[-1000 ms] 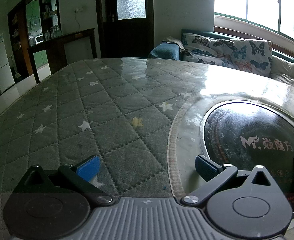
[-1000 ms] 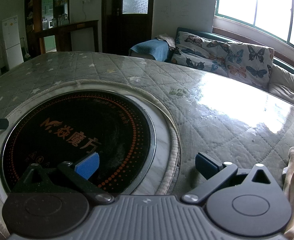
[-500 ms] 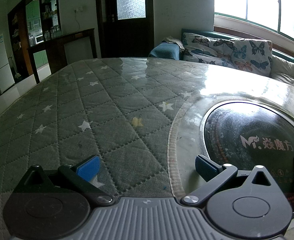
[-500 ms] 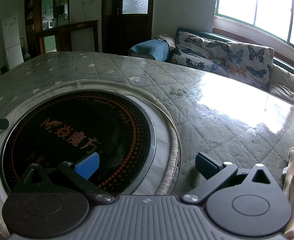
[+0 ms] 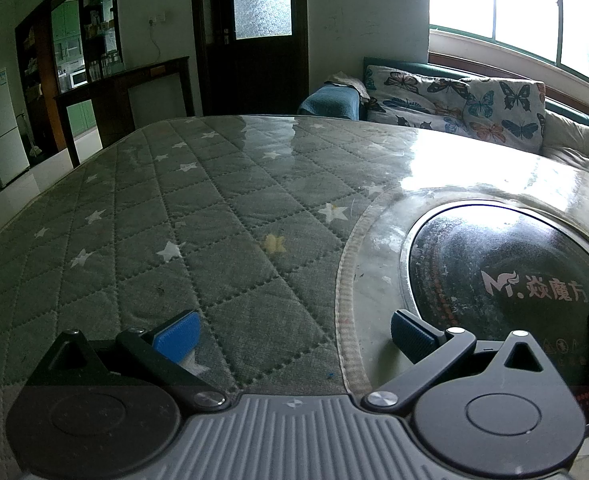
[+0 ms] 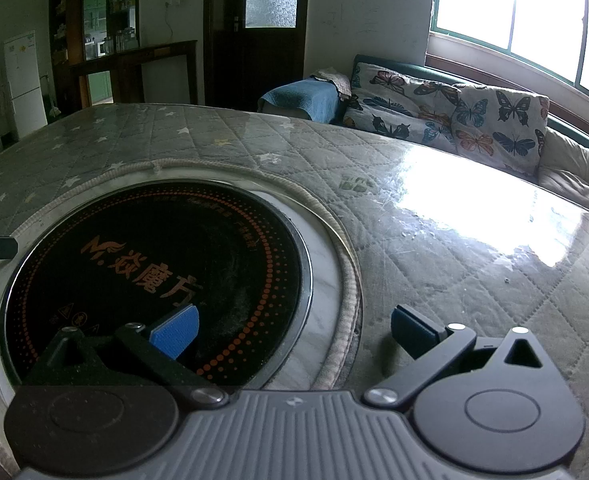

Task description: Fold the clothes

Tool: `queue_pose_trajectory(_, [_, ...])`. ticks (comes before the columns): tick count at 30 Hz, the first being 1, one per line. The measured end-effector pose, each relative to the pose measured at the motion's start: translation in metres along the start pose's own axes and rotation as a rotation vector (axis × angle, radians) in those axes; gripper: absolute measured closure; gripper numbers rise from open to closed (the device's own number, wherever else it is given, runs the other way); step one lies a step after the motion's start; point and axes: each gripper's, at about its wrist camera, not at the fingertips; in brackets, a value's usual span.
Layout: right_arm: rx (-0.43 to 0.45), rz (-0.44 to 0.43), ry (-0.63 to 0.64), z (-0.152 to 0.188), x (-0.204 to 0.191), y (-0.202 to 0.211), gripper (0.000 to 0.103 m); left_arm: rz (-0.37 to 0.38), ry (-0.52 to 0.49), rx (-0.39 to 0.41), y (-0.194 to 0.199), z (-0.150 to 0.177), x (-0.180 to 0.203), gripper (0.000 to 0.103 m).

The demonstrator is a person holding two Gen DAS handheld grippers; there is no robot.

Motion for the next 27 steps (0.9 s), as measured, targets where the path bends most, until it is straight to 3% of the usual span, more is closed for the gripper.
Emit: queue_pose_trajectory(27, [0.0, 0.0, 0.0, -0.0001, -0.0002, -0.0001, 0.0, -0.002, -0.002, 0.0, -0.0002, 0.0008, 0.0015, 0.0])
Point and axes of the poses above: each gripper's, at about its wrist camera, not at the fingertips, and y roughly against the way its jaws point, x to its right, z to its underside, and after that the axes turned 2 degrees about -y, right-handed
